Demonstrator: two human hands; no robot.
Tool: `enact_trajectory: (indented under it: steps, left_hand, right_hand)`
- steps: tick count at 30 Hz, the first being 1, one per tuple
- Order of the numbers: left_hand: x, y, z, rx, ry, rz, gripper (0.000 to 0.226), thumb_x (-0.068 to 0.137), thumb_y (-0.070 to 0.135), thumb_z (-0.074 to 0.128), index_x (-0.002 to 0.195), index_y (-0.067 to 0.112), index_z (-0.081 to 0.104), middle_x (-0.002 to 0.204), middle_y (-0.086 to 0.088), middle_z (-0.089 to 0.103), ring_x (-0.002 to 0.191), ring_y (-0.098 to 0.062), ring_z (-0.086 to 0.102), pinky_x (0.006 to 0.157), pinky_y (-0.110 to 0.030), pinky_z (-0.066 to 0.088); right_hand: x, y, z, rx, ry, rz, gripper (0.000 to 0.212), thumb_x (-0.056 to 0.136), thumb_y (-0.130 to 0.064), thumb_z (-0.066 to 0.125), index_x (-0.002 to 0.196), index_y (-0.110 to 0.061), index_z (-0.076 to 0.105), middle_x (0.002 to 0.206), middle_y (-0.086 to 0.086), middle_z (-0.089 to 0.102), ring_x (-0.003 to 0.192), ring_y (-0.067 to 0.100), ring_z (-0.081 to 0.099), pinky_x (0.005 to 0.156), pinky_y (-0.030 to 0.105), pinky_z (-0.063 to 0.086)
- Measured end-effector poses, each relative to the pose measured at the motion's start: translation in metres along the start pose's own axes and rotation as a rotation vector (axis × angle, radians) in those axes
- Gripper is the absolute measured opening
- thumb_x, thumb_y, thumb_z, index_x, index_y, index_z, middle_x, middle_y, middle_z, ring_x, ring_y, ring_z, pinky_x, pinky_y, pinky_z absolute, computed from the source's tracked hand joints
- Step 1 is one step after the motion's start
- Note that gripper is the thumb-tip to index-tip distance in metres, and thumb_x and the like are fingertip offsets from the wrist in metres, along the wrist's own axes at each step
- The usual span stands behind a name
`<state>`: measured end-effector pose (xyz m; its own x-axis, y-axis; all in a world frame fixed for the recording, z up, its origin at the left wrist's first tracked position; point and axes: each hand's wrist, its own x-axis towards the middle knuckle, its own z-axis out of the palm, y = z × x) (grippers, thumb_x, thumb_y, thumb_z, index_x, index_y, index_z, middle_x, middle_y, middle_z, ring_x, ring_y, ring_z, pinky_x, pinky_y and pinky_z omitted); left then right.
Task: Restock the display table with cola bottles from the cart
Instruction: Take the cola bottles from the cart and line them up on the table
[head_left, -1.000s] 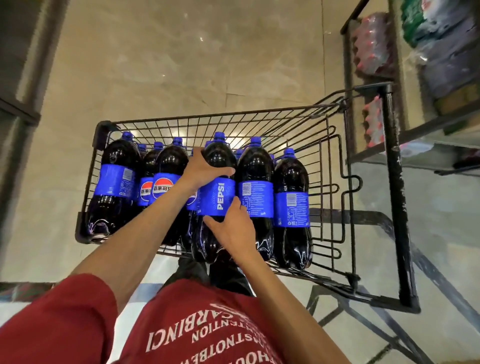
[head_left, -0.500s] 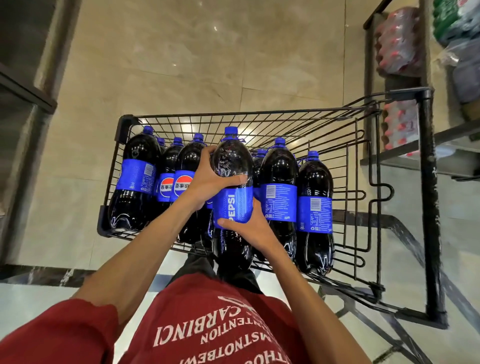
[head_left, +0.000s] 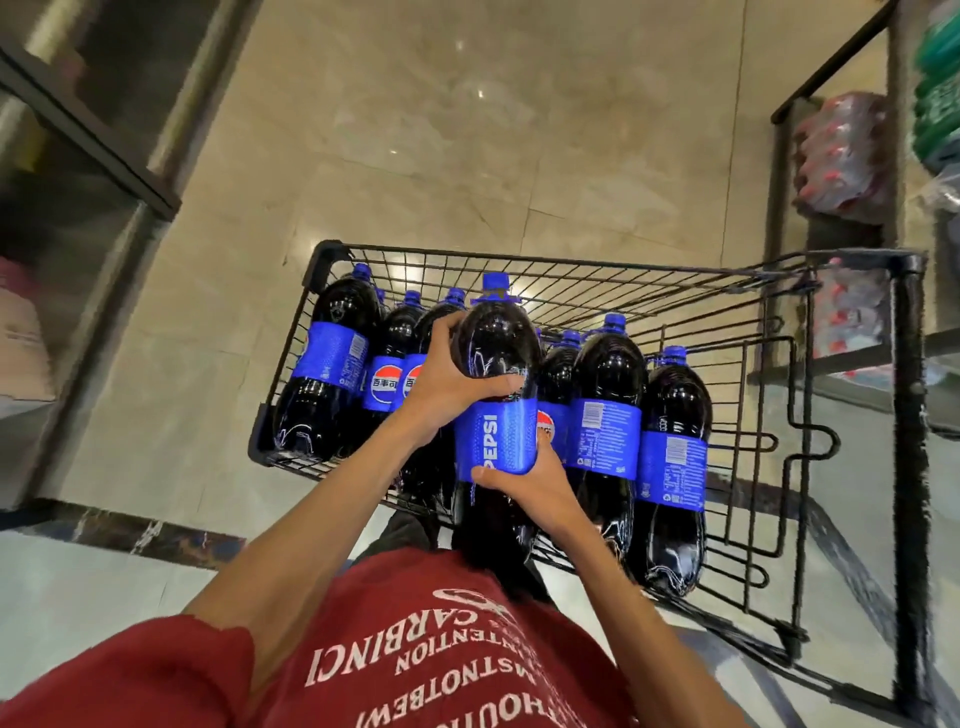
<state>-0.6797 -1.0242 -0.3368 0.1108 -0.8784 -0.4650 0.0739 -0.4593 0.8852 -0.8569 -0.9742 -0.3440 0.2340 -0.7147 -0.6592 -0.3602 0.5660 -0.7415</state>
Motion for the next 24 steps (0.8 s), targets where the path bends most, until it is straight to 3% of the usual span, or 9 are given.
enact_trajectory:
  steps: [3,8,10,14,19,24]
  left_hand:
    - [-0.014,0.010,-0.012,-0.030,0.088,0.035,0.094,0.064,0.017,0.094,0.136,0.031,0.036,0.123,0.014,0.058,0.101,0.005,0.065,0.084,-0.018,0.051]
    - [-0.052,0.020,-0.032,-0.120,0.327,0.096,0.097,0.053,0.029,0.093,0.134,0.033,0.039,0.127,0.008,0.061,0.107,0.000,0.065,0.088,-0.018,0.052]
    - [-0.068,0.022,-0.038,-0.153,0.429,0.133,0.098,0.049,0.033,0.092,0.133,0.032,0.041,0.128,0.005,0.062,0.109,-0.002,0.066,0.088,-0.016,0.052]
    - [-0.105,0.024,-0.050,-0.209,0.589,0.189,0.103,0.050,0.032,0.092,0.139,0.025,0.039,0.131,0.003,0.063,0.115,-0.010,0.066,0.096,-0.029,0.053]
    - [-0.157,0.025,-0.068,-0.258,0.777,0.251,0.106,0.049,0.028,0.092,0.140,0.016,0.038,0.132,0.005,0.059,0.114,-0.002,0.063,0.092,-0.018,0.049]
    - [-0.208,0.022,-0.105,-0.280,0.930,0.314,0.106,0.049,0.020,0.093,0.140,0.015,0.038,0.129,0.008,0.060,0.112,0.001,0.063,0.093,-0.016,0.049]
  right_hand:
    - [0.001,-0.008,0.007,-0.040,-0.039,-0.040,0.085,0.053,-0.035,0.094,0.127,-0.018,0.057,0.115,0.001,0.072,0.102,0.015,0.071,0.086,0.032,0.059]
    - [0.007,-0.026,0.014,-0.268,-0.166,-0.152,0.091,0.046,-0.055,0.091,0.125,-0.031,0.053,0.115,-0.012,0.069,0.103,0.008,0.068,0.093,0.042,0.056]
    - [0.007,-0.034,0.018,-0.317,-0.238,-0.190,0.090,0.045,-0.057,0.090,0.123,-0.035,0.052,0.114,-0.014,0.068,0.104,0.009,0.067,0.094,0.044,0.055]
    - [0.002,-0.047,0.032,-0.363,-0.377,-0.258,0.087,0.042,-0.058,0.089,0.119,-0.043,0.052,0.109,-0.022,0.066,0.101,0.000,0.066,0.095,0.038,0.055]
    - [-0.013,-0.059,0.065,-0.434,-0.538,-0.331,0.086,0.043,-0.056,0.092,0.119,-0.043,0.053,0.116,-0.019,0.068,0.107,0.002,0.066,0.098,0.041,0.054]
    - [-0.028,-0.073,0.118,-0.555,-0.647,-0.421,0.099,0.041,-0.062,0.092,0.128,-0.036,0.052,0.121,-0.015,0.068,0.111,0.008,0.066,0.098,0.047,0.053]
